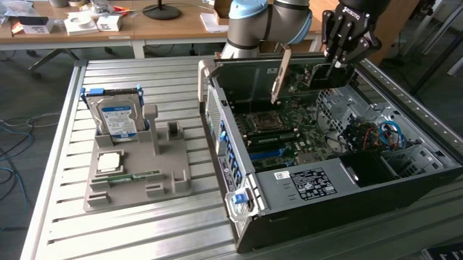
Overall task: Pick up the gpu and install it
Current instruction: 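Insert the gpu into the slot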
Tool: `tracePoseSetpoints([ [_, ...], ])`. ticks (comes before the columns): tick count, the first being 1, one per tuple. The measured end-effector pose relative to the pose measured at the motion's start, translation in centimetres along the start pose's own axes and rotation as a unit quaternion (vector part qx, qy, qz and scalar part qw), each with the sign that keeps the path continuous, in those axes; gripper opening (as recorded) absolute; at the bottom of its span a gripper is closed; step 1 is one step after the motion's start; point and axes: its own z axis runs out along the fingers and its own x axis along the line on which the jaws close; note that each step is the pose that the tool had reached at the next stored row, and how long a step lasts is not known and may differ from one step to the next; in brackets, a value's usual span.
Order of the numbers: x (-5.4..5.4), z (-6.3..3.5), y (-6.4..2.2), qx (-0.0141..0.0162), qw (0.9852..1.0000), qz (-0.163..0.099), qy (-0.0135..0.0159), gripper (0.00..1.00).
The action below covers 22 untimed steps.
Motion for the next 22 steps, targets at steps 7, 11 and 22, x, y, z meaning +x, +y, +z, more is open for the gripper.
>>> tracePoseSetpoints([
  [7,0.00,0.06,0.07,0.0029,1.0000,0.003,0.0002,0.26],
  [11,0.00,0.11,0.11,0.0029,0.9998,0.019,0.0002,0.26],
  [22,0.16,0.12,0.63,0.0033,0.9997,0.026,0.0001,0.26],
])
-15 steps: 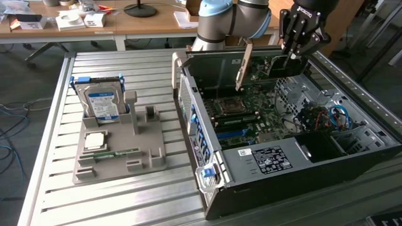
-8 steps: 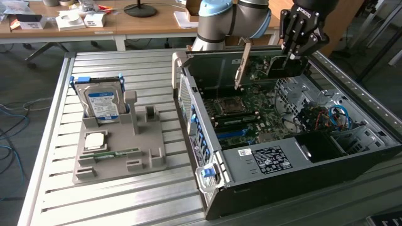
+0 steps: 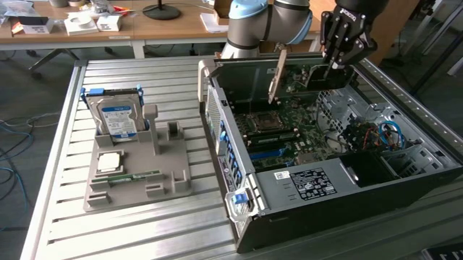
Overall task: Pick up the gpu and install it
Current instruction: 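Insert the gpu into the slot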
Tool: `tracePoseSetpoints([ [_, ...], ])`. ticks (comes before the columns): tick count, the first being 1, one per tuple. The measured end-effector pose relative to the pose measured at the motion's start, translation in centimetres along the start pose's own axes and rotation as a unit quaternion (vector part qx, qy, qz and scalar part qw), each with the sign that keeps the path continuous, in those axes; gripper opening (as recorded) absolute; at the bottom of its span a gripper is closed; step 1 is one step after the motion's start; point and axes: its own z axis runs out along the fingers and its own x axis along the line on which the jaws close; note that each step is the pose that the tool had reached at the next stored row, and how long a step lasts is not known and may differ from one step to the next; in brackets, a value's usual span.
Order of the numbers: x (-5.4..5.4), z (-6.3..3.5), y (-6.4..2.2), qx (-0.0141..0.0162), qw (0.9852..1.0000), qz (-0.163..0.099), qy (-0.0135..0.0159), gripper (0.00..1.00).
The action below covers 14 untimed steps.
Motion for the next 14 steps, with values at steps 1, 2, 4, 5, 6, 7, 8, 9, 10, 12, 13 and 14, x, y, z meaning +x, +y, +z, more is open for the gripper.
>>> tracePoseSetpoints([
  [1,0.0,0.00,0.01,0.0000,1.0000,0.000,0.0000,0.26],
  [2,0.0,0.02,0.03,0.0000,1.0000,0.000,0.0000,0.26],
  [4,0.1,0.25,0.06,0.0000,1.0000,0.000,0.0000,0.26],
  [5,0.1,0.42,0.08,0.0000,1.0000,0.000,0.0000,0.26],
  [6,0.1,0.58,0.10,0.0000,1.0000,0.000,0.0001,0.26],
  [7,0.1,0.76,0.12,0.0000,1.0000,0.000,0.0001,0.26],
  [8,0.1,0.94,0.13,0.0000,1.0000,0.000,0.0000,0.26],
  [9,0.1,1.13,0.16,0.0000,1.0000,0.000,0.0000,0.26],
  [10,0.1,1.31,0.18,0.0000,1.0000,0.000,0.0001,0.26],
  [12,0.1,1.67,0.20,0.0000,1.0000,0.000,0.0000,0.26],
  [13,0.1,1.85,0.23,0.0000,1.0000,0.000,0.0001,0.26],
  [14,0.1,2.03,0.26,0.0000,1.0000,0.000,0.0000,0.26],
])
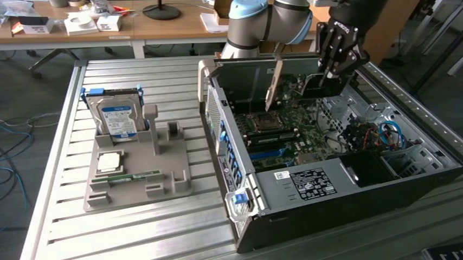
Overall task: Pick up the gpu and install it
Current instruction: 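Insert the gpu into the slot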
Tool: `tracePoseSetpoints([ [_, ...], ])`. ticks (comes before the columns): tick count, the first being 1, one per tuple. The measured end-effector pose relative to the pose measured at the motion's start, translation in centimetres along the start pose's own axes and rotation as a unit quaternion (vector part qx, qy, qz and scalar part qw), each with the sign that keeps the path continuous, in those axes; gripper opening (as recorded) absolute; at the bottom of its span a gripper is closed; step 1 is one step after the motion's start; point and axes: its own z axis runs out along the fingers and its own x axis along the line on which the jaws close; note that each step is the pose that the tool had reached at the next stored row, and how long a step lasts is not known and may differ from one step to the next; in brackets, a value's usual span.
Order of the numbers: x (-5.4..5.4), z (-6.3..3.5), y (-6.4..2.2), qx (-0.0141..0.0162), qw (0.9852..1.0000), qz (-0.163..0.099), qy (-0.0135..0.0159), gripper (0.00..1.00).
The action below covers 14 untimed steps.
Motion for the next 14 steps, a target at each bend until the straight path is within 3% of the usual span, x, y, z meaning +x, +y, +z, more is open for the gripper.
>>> tracePoseSetpoints([
  [10,0.00,0.40,0.08,0.0000,1.0000,0.000,0.0000,0.26],
  [14,0.04,0.49,0.65,0.0004,1.0000,0.000,0.0000,0.26],
])
